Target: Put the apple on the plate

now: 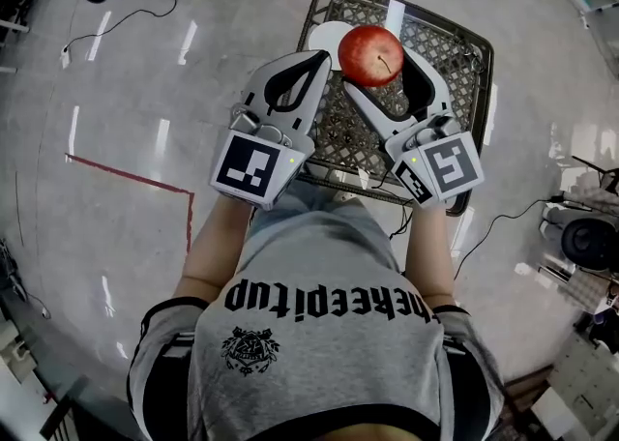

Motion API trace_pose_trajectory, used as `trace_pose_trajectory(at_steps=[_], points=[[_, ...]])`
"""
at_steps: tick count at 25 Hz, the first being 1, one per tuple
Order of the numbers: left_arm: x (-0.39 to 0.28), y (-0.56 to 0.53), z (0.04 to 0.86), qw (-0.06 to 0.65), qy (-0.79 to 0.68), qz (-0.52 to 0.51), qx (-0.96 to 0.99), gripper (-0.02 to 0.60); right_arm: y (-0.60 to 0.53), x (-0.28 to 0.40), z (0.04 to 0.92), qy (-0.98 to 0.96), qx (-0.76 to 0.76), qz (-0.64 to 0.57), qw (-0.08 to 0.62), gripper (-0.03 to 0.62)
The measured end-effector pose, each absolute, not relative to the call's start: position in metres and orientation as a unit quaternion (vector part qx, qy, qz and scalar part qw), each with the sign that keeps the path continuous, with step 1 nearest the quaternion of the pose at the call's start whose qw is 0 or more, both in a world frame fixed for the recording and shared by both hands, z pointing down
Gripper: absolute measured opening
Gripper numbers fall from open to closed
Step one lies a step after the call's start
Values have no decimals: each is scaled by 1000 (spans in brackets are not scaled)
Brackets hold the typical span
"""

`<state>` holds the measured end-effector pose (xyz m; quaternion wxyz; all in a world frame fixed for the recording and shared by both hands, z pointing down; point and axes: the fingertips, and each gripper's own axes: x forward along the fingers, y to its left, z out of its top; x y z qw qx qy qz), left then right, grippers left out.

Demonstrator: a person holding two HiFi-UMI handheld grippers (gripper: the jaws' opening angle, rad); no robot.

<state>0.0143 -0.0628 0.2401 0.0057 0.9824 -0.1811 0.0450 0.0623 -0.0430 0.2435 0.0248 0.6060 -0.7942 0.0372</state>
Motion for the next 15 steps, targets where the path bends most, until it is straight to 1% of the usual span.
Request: trace_pose_trajectory(at_steps=[15], points=[[4,-96,253,25,-130,49,990,26,-72,52,254,-758,649,54,32,356]])
